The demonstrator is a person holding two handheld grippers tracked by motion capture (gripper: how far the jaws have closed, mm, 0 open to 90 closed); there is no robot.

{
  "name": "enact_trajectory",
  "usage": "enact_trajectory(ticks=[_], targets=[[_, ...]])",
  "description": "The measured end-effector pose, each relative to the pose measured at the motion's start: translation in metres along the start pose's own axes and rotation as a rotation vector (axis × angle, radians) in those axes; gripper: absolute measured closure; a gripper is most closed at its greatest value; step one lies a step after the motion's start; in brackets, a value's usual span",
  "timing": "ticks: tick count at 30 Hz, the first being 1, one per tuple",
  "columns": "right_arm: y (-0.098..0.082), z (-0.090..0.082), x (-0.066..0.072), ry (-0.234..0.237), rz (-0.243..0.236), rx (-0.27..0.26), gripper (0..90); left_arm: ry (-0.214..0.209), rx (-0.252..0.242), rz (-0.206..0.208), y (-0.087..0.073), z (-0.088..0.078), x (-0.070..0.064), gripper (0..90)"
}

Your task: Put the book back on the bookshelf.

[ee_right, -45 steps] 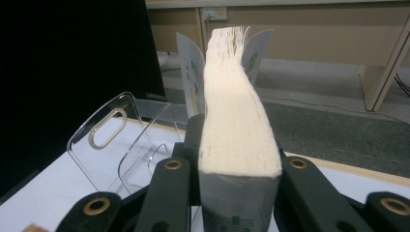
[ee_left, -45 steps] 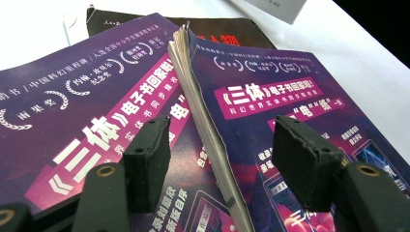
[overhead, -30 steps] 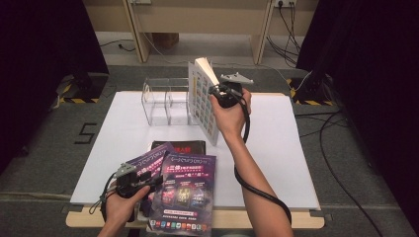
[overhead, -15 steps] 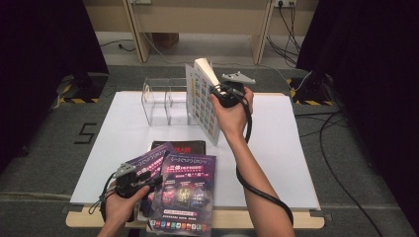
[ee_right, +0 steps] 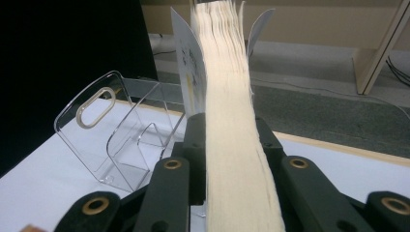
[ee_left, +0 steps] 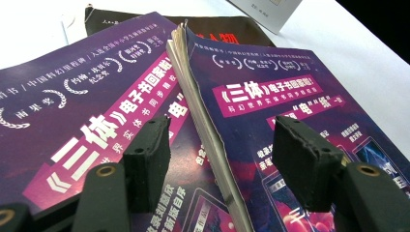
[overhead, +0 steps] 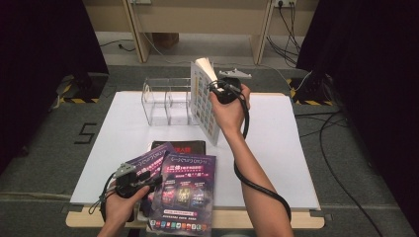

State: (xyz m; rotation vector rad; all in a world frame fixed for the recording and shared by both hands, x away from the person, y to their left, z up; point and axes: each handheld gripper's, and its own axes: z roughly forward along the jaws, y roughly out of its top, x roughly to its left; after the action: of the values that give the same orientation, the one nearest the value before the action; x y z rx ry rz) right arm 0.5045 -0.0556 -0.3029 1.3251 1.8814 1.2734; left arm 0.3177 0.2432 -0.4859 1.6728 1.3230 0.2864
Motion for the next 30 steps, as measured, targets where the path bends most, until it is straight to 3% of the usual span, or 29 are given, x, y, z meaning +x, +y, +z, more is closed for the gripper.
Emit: enact_trajectory(ticks=[11,17,24,30], targets=[[0.018,0.007,0.003,0.001,0.017,-0.021,74.8,-0.001,-0.004,-0.008,0.0,0.0,0.001,38.1],[0.027,0.02,0.006,-0.012,0.015,-0.038,74.7,-0.003,-0.002,-0.008,0.0,0.0,0.001,38.1],[0.021,0.035,0.007,-0.025,0.017,-0.028,74.7,-0.002,-0.003,-0.009,0.0,0.0,0.002,38.3],[0.019,0.034,0.007,-0.026,0.015,-0.027,74.3,-0.006,0.0,-0.015,-0.001,0.0,0.003,38.3]])
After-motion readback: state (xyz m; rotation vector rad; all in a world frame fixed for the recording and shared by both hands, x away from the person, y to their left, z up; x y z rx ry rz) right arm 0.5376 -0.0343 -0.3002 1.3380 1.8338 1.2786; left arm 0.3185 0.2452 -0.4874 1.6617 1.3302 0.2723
